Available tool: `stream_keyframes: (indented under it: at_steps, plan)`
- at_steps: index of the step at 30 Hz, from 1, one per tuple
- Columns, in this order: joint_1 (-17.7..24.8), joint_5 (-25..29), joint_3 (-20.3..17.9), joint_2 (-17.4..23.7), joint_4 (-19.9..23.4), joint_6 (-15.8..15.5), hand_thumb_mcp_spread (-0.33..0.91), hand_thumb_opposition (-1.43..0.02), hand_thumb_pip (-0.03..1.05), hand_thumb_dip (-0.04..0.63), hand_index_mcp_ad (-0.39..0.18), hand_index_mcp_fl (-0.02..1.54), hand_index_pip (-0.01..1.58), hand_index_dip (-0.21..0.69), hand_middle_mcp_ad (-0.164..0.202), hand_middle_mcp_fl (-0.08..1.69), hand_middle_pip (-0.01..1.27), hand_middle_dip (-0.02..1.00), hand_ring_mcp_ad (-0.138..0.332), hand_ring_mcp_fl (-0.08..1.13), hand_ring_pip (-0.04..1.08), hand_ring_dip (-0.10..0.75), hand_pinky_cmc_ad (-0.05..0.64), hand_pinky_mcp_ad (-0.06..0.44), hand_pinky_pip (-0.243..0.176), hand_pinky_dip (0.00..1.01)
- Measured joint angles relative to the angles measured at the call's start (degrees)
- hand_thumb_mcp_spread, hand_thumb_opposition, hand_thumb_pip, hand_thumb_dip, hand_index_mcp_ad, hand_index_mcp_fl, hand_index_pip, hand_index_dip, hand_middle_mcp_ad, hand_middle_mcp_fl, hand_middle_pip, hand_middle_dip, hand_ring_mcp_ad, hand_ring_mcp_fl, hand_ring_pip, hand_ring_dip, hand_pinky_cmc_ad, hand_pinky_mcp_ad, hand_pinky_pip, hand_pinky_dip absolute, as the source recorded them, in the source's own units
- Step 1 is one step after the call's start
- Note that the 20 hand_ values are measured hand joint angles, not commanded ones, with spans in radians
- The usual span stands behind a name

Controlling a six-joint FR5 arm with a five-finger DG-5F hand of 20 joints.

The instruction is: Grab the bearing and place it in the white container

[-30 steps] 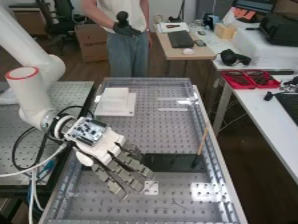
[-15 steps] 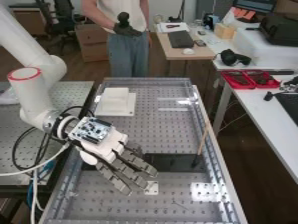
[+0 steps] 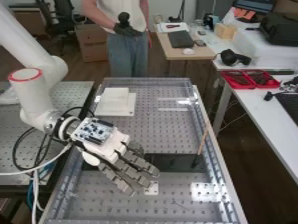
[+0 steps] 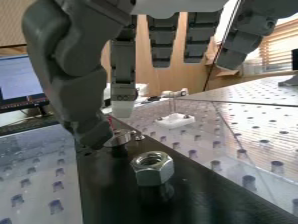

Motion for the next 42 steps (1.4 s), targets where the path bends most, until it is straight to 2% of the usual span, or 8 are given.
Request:
stream_keyframes:
  at_steps: [21, 42]
  plan:
    - [-0.1, 0.1, 0.1, -0.6, 0.2, -0.7, 0.48, -0.86, 0.56, 0.316, -0.122, 0.1, 1.39, 0.241, 0.068, 0.02, 0.15, 0.16, 0.129, 0.01, 0.1, 0.042, 0.347, 0.239, -0.061, 0.14]
    - [-0.2, -0.3, 0.8, -1.0, -0.9, -0.8, 0.49, -0.86, 0.52, 0.3, -0.122, 0.15, 1.39, 0.241, 0.068, 0.02, 0.14, 0.16, 0.126, 0.01, 0.1, 0.042, 0.347, 0.239, -0.061, 0.14]
